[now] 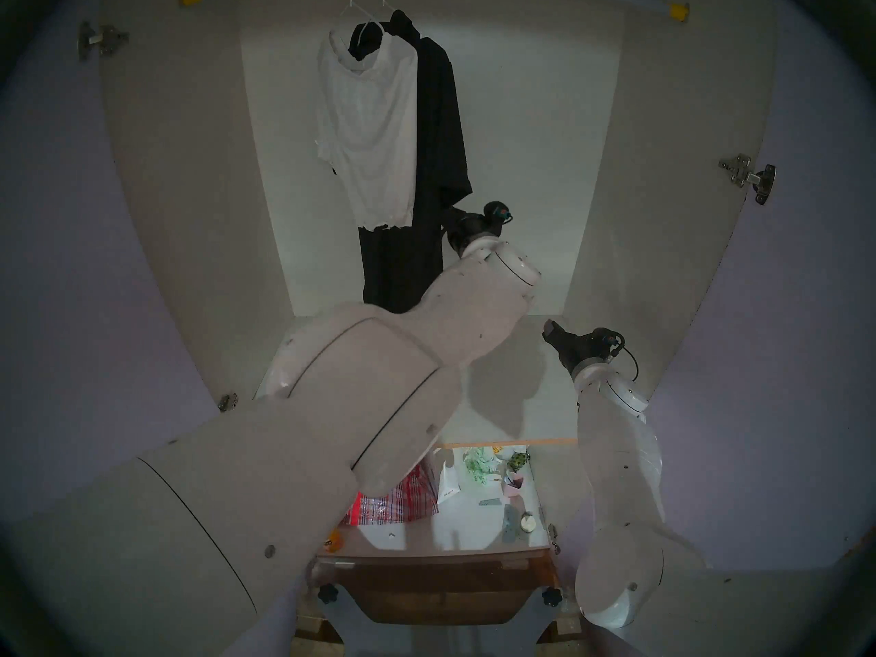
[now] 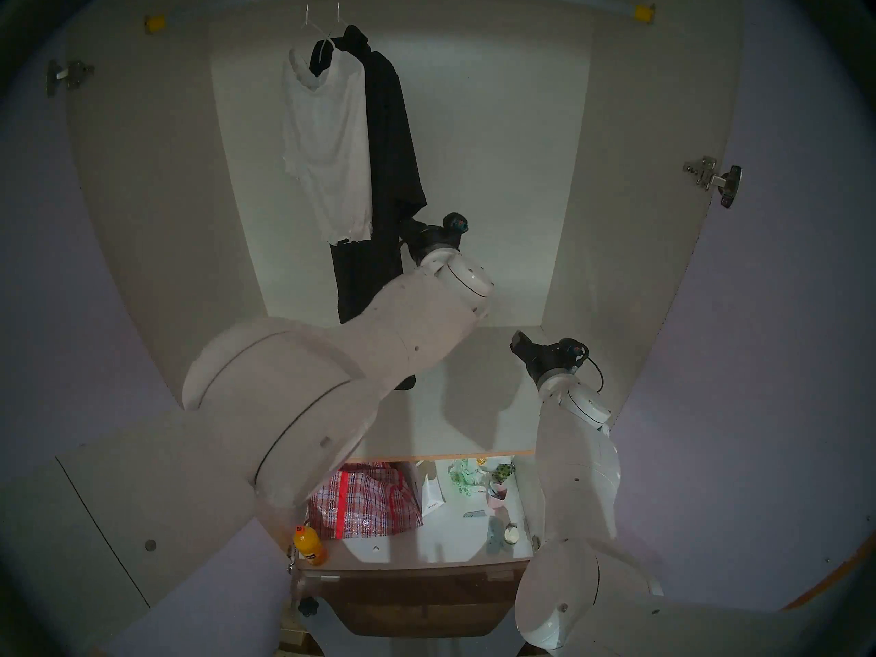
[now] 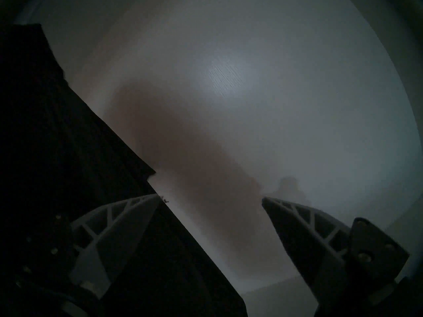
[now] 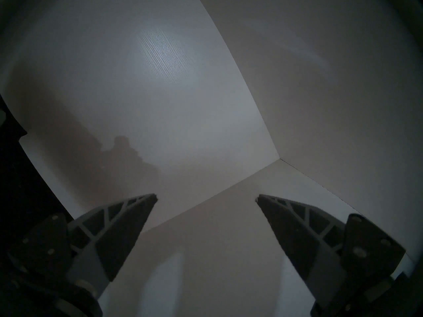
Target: Move and arrange clothes and pants in the wardrobe
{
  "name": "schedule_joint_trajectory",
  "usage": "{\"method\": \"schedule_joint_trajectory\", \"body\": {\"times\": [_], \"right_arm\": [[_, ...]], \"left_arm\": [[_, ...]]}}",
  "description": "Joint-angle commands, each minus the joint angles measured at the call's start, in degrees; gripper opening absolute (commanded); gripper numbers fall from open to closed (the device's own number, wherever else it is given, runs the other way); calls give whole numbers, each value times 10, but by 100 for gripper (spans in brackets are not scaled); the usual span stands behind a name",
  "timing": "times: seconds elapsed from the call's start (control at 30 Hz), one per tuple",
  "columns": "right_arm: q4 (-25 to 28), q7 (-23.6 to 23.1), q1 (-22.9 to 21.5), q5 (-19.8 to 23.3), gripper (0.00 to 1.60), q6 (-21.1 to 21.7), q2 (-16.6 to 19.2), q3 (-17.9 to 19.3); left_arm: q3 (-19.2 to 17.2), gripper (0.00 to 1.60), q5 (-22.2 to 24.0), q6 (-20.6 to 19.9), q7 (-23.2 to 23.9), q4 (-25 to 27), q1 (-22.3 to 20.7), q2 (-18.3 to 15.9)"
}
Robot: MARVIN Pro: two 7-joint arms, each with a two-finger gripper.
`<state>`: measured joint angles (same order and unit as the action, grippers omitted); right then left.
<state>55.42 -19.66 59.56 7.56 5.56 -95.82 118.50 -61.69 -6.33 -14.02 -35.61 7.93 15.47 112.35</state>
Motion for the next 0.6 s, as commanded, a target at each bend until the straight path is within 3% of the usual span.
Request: {"method": "schedule_joint_trajectory", "body": {"times": [0.0, 0.3, 0.57], "right_arm": [[13, -2, -15, 2, 160, -3, 1, -2], [14, -2, -15, 2, 160, -3, 1, -2], [14, -2, -15, 2, 160, -3, 1, -2]], "left_arm": [[-23, 160, 19, 1, 31, 20, -51, -13], [-33, 160, 12, 61, -13, 15, -56, -45], [-31, 160, 10, 74, -31, 11, -60, -94]]}}
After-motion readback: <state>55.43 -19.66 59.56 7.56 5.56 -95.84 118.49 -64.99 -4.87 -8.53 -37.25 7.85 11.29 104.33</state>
